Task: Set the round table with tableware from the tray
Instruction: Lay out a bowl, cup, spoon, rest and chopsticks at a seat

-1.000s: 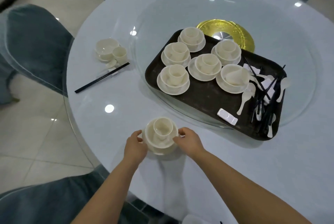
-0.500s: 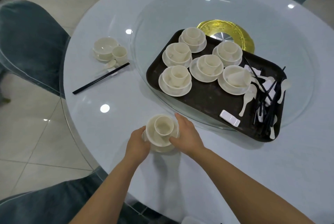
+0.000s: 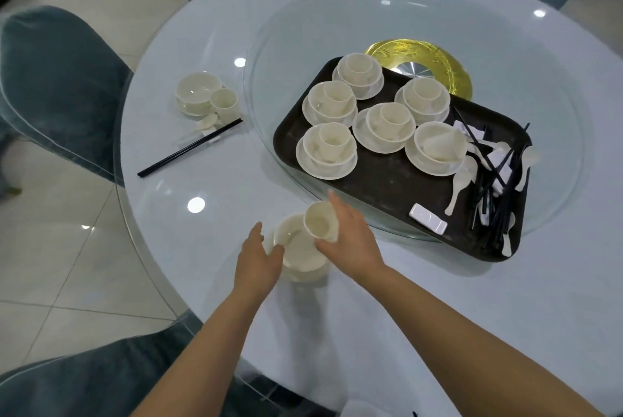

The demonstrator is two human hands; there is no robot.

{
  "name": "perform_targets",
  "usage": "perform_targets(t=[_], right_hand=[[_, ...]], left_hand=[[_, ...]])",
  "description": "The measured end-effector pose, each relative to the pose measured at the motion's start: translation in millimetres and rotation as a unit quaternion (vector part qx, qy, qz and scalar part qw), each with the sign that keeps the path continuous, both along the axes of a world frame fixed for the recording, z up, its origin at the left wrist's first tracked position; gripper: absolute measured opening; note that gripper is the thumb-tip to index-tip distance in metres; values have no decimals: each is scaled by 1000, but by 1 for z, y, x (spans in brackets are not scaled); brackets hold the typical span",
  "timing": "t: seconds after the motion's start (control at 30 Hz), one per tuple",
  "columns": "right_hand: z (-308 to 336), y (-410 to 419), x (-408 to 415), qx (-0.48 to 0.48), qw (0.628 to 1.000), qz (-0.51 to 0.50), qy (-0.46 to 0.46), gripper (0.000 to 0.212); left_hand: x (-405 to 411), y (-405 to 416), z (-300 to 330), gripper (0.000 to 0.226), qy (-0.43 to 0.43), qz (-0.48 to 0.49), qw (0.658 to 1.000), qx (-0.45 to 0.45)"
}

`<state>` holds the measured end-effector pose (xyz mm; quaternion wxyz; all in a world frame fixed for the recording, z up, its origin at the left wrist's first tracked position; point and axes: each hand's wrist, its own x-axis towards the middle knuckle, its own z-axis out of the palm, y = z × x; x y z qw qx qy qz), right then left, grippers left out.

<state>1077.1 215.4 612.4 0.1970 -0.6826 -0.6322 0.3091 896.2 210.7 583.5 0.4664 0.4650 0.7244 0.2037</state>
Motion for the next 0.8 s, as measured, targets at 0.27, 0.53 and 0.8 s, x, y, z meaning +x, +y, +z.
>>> perform_targets(t=[0.27, 0.53, 0.8], right_hand=[[-5, -28, 65, -26, 977, -191, 87, 91], [-27, -45, 72, -75, 989, -124, 19, 89], [-33, -34, 65, -59, 993, -100, 1, 92]], left_hand=[[16, -4, 2, 57, 32, -16, 999, 26], [24, -14, 6, 61, 22, -12, 1000, -7], [21, -30, 6, 57, 28, -19, 999, -9]])
